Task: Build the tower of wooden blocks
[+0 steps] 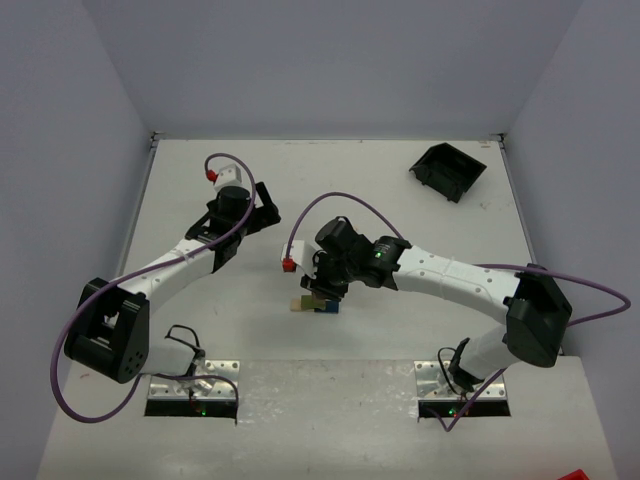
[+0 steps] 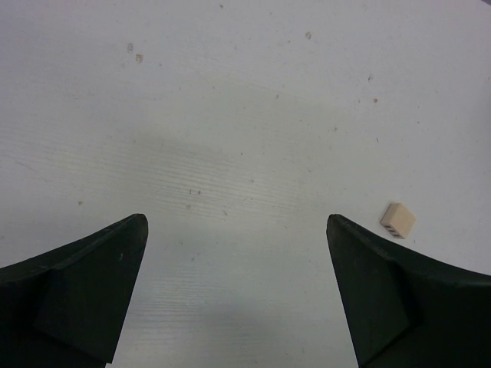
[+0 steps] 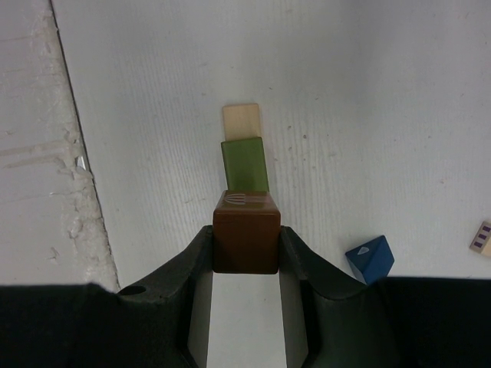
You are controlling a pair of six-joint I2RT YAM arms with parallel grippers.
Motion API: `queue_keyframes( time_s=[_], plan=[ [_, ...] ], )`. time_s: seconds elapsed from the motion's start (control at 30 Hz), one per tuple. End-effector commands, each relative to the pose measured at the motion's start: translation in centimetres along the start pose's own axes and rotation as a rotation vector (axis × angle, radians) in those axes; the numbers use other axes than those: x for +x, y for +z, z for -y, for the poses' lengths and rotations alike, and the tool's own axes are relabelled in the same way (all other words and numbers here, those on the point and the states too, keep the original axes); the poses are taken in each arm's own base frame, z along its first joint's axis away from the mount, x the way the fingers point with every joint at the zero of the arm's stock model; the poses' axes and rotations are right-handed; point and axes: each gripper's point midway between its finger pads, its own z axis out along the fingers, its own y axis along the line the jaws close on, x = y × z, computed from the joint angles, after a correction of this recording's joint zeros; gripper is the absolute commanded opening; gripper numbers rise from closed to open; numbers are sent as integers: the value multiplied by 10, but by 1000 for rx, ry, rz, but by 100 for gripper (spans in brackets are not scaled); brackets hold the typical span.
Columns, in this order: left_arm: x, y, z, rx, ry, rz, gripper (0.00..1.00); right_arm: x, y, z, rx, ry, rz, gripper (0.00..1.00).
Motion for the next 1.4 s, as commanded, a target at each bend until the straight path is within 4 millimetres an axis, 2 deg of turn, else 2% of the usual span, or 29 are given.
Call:
queue_keyframes(
  time_s=[0.0, 0.47, 0.7, 0.93, 1.37],
  plan=[
    [-17, -3, 5, 19, -26, 60, 100, -16, -2, 2, -6, -35, 47, 21],
    [-18, -4, 3, 8, -26, 63, 100, -14, 4, 3, -14, -42, 23, 22],
    [-17, -4, 4, 14, -27, 63, 100, -20, 11, 6, -8, -33, 52, 22],
    [-17, -4, 5, 23, -26, 59, 100, -23, 14, 0, -43, -89, 94, 24],
    [-16, -4, 6, 32, -23, 56, 100, -14, 23, 3, -58, -137, 47, 24]
  ],
)
